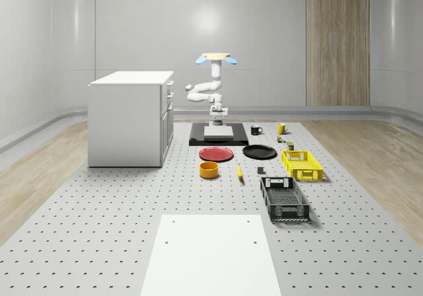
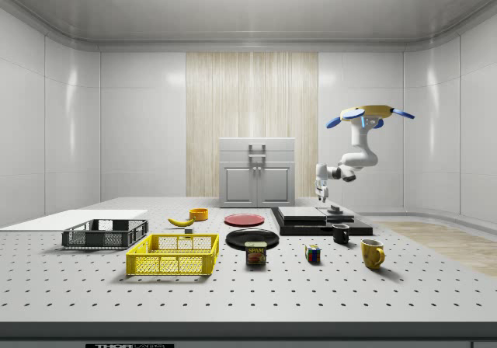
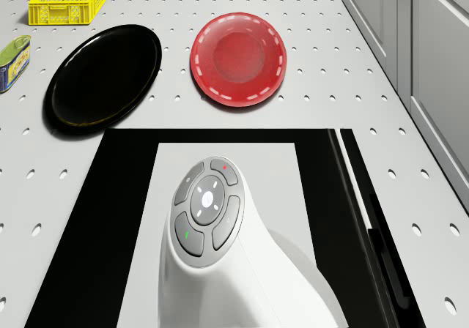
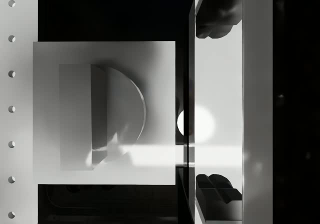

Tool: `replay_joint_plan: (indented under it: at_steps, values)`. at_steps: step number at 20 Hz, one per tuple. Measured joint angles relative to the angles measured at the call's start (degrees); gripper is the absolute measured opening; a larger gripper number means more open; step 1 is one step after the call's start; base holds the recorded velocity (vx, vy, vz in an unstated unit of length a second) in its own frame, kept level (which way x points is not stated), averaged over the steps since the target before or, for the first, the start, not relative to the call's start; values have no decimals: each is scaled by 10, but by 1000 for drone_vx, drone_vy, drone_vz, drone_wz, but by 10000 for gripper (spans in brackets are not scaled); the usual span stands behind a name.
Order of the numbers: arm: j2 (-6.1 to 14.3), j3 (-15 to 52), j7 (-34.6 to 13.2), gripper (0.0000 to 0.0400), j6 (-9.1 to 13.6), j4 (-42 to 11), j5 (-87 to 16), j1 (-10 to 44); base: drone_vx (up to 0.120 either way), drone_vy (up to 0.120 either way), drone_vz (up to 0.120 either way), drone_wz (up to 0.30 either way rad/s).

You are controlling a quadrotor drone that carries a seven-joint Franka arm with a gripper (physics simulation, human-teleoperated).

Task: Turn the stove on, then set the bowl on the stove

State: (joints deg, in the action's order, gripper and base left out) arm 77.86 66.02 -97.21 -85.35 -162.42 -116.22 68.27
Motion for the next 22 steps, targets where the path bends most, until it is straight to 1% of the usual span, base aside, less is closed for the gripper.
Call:
replay_joint_plan:
  at_steps: [2, 22]
  values:
    - [3, 1, 5, 400, -3, 0, 1, -5, 60, 0, 0, 0]
    - [17, 4, 10, 400, -16, 1, 8, -9, 120, 0, 0, 0]
